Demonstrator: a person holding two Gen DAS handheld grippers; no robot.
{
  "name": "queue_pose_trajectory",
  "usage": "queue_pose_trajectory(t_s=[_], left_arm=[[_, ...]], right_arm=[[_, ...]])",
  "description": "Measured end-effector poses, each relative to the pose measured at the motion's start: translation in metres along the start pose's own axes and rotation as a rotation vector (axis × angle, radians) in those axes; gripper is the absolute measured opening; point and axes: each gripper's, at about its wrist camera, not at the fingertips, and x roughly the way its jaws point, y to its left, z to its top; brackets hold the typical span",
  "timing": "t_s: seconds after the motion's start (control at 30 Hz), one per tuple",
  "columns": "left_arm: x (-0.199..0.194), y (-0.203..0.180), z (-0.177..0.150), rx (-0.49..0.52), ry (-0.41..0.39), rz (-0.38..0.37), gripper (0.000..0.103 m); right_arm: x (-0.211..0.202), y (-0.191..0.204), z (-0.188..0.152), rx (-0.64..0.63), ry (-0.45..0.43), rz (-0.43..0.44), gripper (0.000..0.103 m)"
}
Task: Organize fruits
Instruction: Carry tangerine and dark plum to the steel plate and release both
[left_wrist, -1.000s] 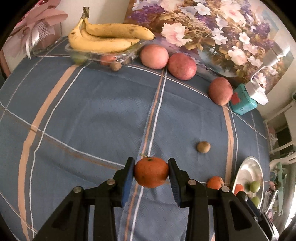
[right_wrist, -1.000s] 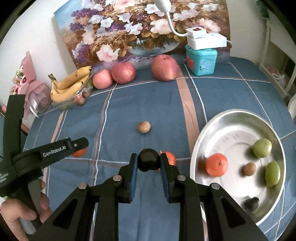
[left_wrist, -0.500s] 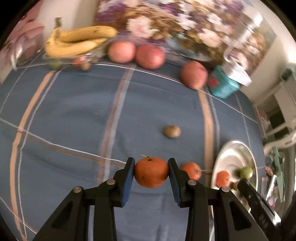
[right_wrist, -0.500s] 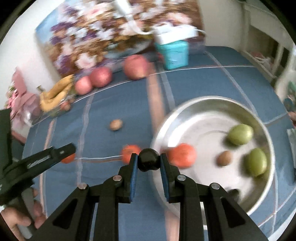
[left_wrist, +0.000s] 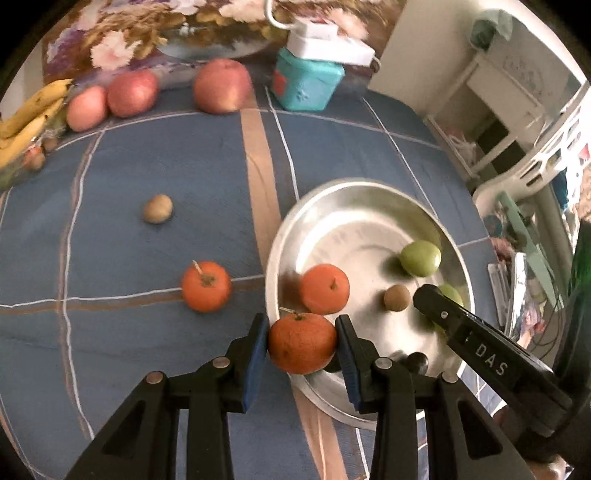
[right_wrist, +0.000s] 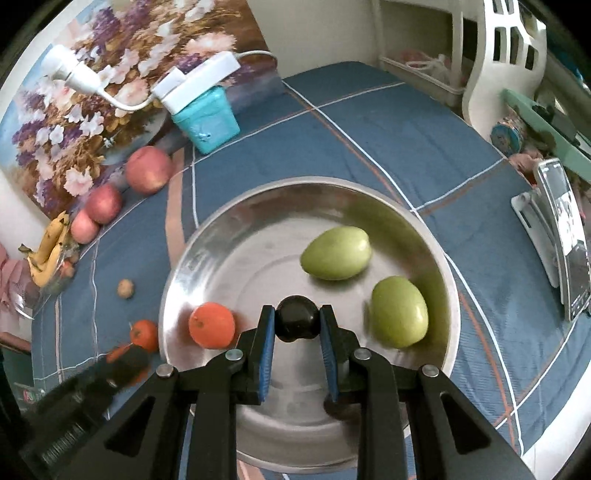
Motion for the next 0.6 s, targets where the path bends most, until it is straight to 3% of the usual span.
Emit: queue_pose_trajectory(t_s=[0.2, 0.3, 0.47, 0.6], left_arm=[[0.005, -0.005, 0.001, 0.018, 0.001, 0.018, 0.041], [0.005, -0.003, 0.002, 0.006, -0.003, 0.013, 0.055], [0.005, -0.002, 0.003, -0.003, -0.006, 0.005, 0.06], [0.004, 0.003, 0.004, -0.024, 0.0, -0.004, 0.062]], right_arm=[[0.01, 0.0, -0.003, -0.002, 0.044, -0.011, 0.026], [0.011, 0.0, -0.004, -0.005, 0.051, -0.01, 0.026], [0.013, 0.001, -0.005, -0.015, 0.065, -0.016, 0.026], [0.01, 0.003, -0.003, -0.012, 0.058, -0.011, 0.041]])
